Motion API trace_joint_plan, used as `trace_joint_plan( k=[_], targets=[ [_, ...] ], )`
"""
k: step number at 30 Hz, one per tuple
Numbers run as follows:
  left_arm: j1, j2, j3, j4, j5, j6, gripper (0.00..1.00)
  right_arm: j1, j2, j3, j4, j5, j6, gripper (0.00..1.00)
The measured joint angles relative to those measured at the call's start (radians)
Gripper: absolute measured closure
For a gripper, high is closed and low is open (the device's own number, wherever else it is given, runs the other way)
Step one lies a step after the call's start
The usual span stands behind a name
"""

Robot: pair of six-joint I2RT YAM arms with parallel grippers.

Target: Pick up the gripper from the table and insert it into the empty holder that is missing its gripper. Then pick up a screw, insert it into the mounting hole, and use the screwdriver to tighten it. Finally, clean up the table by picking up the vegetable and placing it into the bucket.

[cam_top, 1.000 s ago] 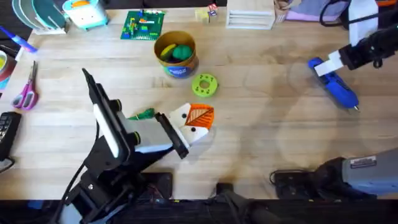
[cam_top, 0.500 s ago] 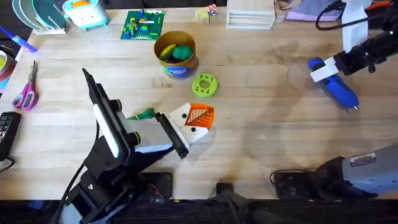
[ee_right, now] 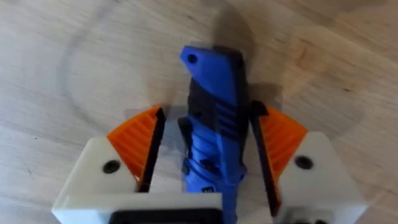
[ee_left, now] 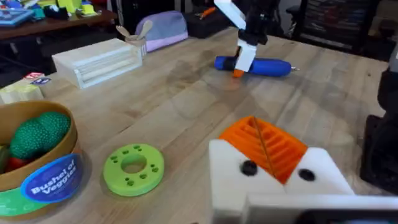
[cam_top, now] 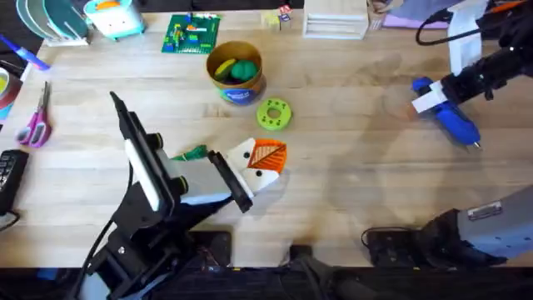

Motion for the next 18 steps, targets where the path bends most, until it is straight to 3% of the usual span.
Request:
trace_joint_plan(
  k=[4,12,18],
  targets=[
    [0.000,0.000,0.000,0.000,-0.001,0.000,0.983,0.001,0.002,0.000,0.003,-0.007,-0.001,0.272],
    [0.000,0.000,0.000,0.000,-0.001,0.000,0.983,0.002,0.004,0.000,0.010,-0.010,-0.001,0.613],
    [0.000,0.000,0.000,0.000,-0.001,0.000,0.983,0.002,0.004,0.000,0.012,-0.010,-0.001,0.787]
  ],
)
